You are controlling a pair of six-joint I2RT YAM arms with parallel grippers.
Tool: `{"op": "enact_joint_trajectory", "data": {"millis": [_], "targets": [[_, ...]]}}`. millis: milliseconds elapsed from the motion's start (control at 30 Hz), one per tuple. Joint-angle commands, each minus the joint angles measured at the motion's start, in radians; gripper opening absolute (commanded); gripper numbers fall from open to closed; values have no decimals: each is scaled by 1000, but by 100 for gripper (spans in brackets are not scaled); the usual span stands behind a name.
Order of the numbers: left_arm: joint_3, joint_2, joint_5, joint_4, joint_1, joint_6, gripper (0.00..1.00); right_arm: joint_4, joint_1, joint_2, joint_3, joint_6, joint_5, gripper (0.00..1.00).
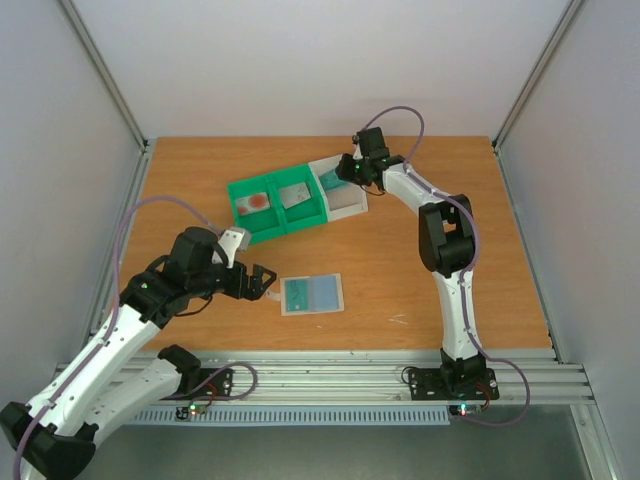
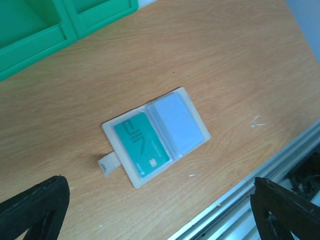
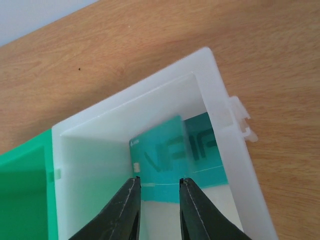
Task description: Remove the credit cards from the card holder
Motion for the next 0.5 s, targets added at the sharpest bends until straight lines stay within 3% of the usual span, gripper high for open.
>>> {"op": "enact_joint_trajectory", "data": {"millis": [0, 233, 467], "targets": [[25, -5, -126, -42, 2, -2, 99, -80, -2, -13, 71, -22, 35, 23], [21, -6, -292, -86, 2, -75, 99, -166, -2, -72, 76, -57, 27, 26], [-3, 36, -214, -49, 2, -123, 99, -224, 1, -221, -58, 26, -54, 29]]}}
